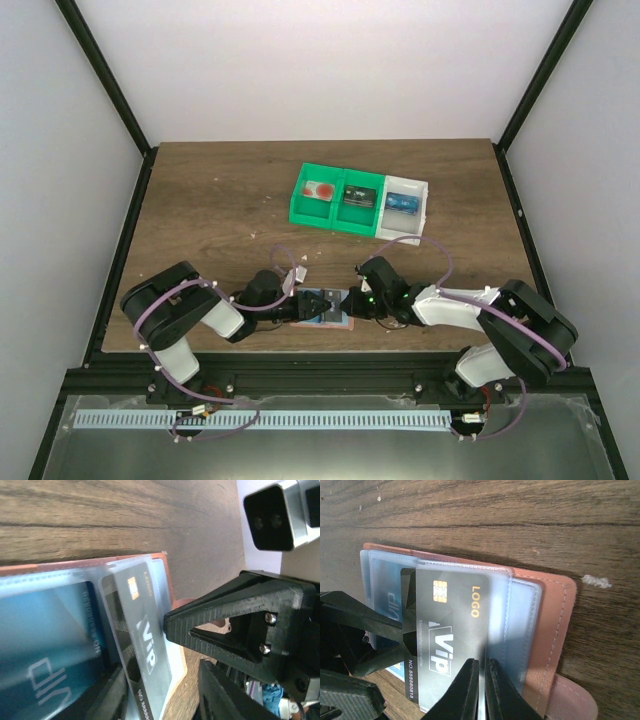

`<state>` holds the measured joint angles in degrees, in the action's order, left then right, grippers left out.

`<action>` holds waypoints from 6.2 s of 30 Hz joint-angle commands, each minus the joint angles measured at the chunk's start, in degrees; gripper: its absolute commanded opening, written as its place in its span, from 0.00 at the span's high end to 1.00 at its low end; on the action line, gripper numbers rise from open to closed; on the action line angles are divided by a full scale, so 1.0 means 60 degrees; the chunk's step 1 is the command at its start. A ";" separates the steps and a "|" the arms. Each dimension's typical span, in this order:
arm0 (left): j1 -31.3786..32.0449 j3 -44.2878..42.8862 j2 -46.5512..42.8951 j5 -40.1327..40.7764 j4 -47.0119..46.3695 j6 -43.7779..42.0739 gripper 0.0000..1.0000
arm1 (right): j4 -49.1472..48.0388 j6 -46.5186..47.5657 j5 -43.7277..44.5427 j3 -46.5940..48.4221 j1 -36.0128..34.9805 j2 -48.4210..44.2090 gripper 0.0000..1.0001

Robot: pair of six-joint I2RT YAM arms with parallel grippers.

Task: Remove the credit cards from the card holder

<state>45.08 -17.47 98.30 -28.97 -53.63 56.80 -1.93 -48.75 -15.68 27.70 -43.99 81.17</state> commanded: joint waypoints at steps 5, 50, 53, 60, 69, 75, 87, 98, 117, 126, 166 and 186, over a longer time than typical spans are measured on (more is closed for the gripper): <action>0.0046 -0.0105 0.0294 -0.0028 0.0242 -0.0019 0.72 | 0.0205 0.0035 0.0113 -0.0103 0.0036 0.0100 0.93; -0.0247 0.0136 -0.0275 -0.0372 0.0626 0.0231 1.00 | 0.0638 0.0129 0.0783 -0.0178 0.0034 0.0094 0.95; -0.0297 0.0130 -0.0353 -0.0439 0.0672 0.0252 1.00 | 0.0706 0.0156 0.0830 -0.0149 0.0036 0.0088 0.95; -0.0366 0.0043 -0.0561 -0.0564 0.1124 0.0269 0.99 | 0.0685 0.0128 0.0844 -0.0191 0.0035 0.0067 0.96; -0.0405 0.0121 -0.0684 -0.0906 0.0706 0.0528 1.00 | 0.0858 0.0271 0.0636 0.0190 0.0036 -0.0676 0.93; -0.0403 -0.0068 -0.0226 -0.1231 0.0265 0.0798 1.00 | 0.0382 0.0228 0.0500 0.0041 0.0036 -0.1448 0.90; -0.0323 -0.0270 -0.0221 -0.1049 0.1016 0.0489 1.00 | -0.0083 0.0241 -0.0048 0.0229 0.0030 -0.0307 0.90; -0.0552 -0.0332 -0.1074 -0.0582 0.2634 -0.0339 1.00 | 0.0673 0.0105 0.0660 -0.0070 0.0208 0.0551 0.92; -0.0878 -0.0033 -0.3421 0.0721 0.4879 -0.0366 1.00 | 0.0963 0.0260 0.0815 0.0246 0.0241 -0.0055 0.93; -0.0887 0.0525 -0.5043 0.1352 0.4460 0.0172 1.00 | -0.0713 0.0283 -0.0966 0.0108 0.0240 -0.1970 0.77; -0.0878 0.1169 -0.8080 -0.0804 0.2682 0.0652 0.51 | -0.3685 -0.0033 -0.5133 -0.0492 0.0074 -0.3026 1.00; -0.0891 -0.0952 -0.8444 -0.3329 0.7223 -0.2657 0.95 | -0.0307 0.2609 -0.7143 0.0201 0.0168 -0.4395 0.99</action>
<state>39.79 -21.78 46.52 -43.86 -13.41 44.69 -6.44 -35.83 -57.71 25.87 -43.20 55.35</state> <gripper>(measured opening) 0.152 0.015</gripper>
